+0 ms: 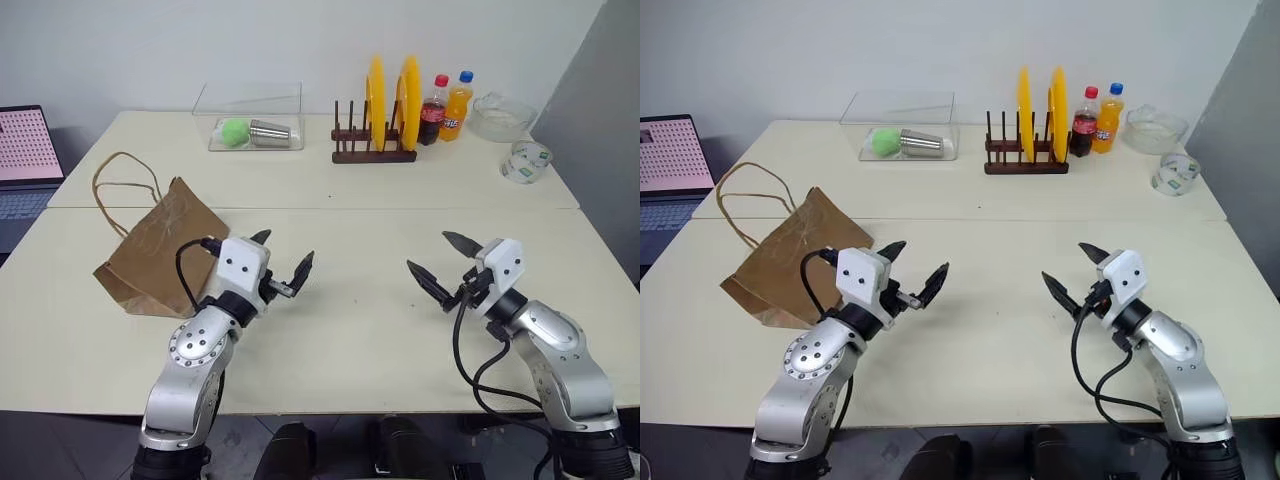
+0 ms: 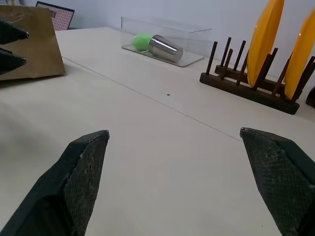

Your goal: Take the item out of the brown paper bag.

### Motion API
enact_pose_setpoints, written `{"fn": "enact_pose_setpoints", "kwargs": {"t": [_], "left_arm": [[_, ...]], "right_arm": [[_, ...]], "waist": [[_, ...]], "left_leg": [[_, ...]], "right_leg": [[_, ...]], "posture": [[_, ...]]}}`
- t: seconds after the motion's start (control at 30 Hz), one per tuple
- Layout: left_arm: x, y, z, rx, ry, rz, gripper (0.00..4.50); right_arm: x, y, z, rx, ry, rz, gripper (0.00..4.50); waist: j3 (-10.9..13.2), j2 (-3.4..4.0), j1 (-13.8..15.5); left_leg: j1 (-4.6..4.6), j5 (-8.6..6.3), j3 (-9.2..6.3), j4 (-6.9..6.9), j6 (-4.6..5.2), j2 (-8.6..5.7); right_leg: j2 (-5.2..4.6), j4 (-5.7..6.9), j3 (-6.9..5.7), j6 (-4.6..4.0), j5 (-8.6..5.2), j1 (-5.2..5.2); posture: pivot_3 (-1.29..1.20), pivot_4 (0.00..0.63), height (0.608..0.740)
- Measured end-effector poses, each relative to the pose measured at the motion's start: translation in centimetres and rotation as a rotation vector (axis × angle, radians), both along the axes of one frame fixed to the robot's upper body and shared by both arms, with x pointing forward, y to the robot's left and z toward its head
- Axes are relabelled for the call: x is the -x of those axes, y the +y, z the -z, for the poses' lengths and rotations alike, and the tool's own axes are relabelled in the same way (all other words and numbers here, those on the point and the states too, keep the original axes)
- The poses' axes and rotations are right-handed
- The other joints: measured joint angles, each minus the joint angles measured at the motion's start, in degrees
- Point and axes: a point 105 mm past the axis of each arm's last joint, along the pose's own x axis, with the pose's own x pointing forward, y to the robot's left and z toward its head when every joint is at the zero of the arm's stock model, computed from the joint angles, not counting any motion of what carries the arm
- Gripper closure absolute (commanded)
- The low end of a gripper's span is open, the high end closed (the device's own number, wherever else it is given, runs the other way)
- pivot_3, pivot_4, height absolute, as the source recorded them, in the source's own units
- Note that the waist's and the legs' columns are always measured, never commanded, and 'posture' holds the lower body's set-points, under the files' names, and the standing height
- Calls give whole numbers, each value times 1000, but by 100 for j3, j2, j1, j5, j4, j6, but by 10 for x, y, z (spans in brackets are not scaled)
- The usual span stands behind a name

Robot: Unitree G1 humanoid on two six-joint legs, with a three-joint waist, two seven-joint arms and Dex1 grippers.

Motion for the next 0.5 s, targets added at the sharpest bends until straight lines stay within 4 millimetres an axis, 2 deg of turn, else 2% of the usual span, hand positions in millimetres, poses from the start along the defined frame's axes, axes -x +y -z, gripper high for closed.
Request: {"fn": "enact_pose_setpoints", "kwargs": {"t": [0.5], "left_arm": [[-2, 1, 1, -20, 22, 5, 14]], "right_arm": [[-1, 3, 1, -7, 14, -2, 0]], "waist": [[0, 0, 2]], "left_leg": [[0, 0, 1, 0, 0, 0]], "right_leg": [[0, 0, 1, 0, 0, 0]], "posture": [[0, 150, 740]]}}
